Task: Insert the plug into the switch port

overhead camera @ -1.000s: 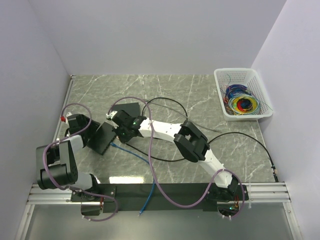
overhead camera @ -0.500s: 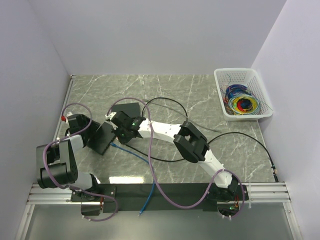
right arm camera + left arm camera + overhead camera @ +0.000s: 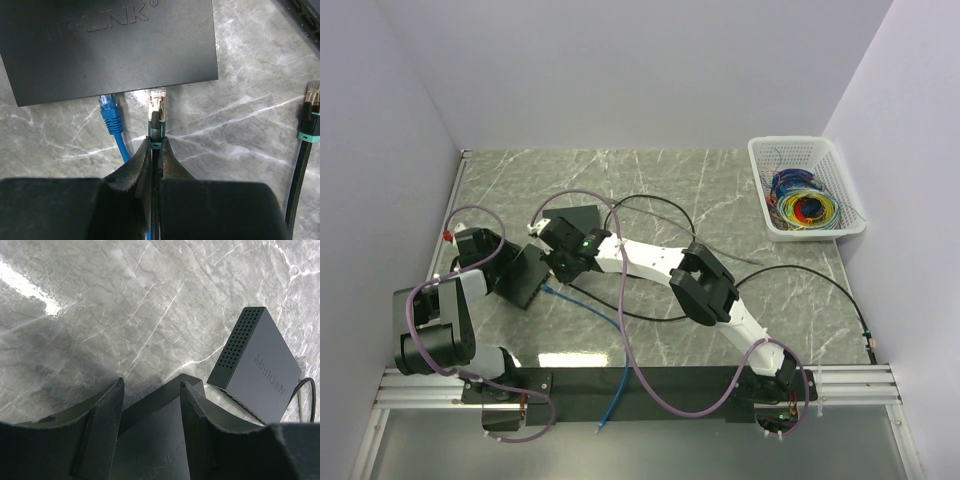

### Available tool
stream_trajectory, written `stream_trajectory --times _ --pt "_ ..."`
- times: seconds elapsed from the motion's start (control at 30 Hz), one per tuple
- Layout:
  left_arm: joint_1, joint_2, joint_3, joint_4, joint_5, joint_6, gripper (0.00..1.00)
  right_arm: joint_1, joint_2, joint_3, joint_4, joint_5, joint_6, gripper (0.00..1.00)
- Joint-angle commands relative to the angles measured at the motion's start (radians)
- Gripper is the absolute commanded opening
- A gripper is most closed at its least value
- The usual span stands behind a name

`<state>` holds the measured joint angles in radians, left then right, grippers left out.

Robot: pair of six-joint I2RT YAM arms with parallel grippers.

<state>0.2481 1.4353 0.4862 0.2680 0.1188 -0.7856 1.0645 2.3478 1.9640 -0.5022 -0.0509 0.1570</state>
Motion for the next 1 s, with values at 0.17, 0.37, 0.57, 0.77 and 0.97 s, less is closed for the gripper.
stream_trajectory --times 0.17,0.37,0.57,0.77,0.97 --pt "-0.001 0.014 -0.001 -0.006 0.035 0.019 0.54 0.008 0.027 0.056 0.027 -0.004 -0.01 0.0" --pt "0.0 0.014 0.0 -0.004 0.035 0.017 0.54 0.006 0.013 0.012 0.05 -0.003 -0.004 0.0" --pt "-0.001 0.019 0.002 -0.001 0.044 0.023 0.54 0.009 0.036 0.064 0.034 0.002 -0.01 0.0" --pt "0.0 0.039 0.011 0.011 0.09 0.045 0.54 0.009 0.071 0.11 0.013 0.014 -0.019 0.0" --pt "-0.009 0.07 0.031 0.019 0.134 0.069 0.54 0.009 0.099 0.165 -0.016 0.034 -0.039 0.0"
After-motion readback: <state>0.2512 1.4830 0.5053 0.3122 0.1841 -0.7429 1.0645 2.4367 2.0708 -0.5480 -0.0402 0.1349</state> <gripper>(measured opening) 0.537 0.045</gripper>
